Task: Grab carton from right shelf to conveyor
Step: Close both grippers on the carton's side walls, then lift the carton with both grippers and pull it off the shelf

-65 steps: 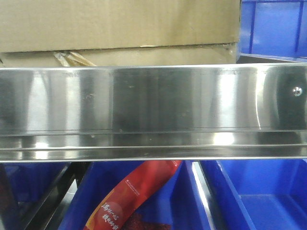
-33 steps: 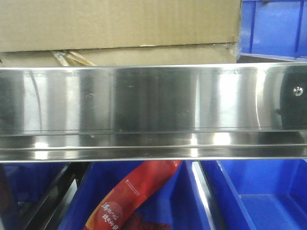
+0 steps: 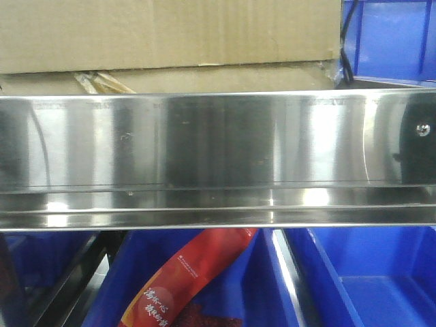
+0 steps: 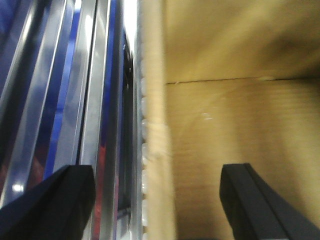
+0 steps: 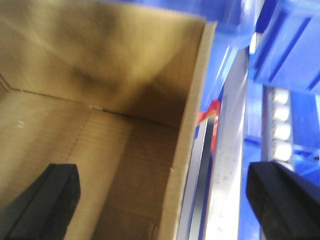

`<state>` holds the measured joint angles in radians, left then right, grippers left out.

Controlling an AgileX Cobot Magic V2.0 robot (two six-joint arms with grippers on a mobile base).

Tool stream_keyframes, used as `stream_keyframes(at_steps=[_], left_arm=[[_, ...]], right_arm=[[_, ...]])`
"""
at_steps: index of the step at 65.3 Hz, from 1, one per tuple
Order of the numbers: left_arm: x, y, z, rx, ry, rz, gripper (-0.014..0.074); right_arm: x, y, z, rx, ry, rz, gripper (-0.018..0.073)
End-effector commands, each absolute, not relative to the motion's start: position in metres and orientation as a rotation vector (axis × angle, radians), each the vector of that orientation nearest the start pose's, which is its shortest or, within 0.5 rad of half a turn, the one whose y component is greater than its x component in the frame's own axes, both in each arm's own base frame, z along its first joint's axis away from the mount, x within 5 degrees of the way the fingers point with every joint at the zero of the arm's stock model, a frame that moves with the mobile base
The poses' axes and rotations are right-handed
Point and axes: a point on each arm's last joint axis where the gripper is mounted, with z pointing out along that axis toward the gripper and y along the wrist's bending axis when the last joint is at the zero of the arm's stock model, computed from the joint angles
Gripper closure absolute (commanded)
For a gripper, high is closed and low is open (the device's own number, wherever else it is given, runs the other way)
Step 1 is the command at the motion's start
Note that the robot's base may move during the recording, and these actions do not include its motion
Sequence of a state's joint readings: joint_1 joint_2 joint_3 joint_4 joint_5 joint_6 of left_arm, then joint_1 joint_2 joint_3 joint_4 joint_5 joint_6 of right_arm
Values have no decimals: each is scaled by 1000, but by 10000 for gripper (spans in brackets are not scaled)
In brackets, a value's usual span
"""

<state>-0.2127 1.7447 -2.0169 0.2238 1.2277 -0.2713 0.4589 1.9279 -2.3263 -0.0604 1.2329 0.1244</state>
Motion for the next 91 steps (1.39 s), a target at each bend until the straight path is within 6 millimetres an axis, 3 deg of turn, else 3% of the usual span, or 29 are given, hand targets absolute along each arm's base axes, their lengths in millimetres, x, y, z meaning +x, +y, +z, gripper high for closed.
stream_keyframes(at_steps=[1,26,43,61,91], left_arm=[[368,-57,439,-95,2393,49,171],[382,-61,420,-90,2442,53,171],[382,-61,420,-91,2441,53,171],[382,-61,420,-91,2441,53,171],[382,-61,420,-91,2441,53,173]], right_arm=[[375,180,449,-365,2284,225,1],[390,187,426,-372,2339,210,1],[384,190,432,-350,2340,304,1],[375,179,448,-332,2302,280,1],[378,174,427,-335,2380,231,1]])
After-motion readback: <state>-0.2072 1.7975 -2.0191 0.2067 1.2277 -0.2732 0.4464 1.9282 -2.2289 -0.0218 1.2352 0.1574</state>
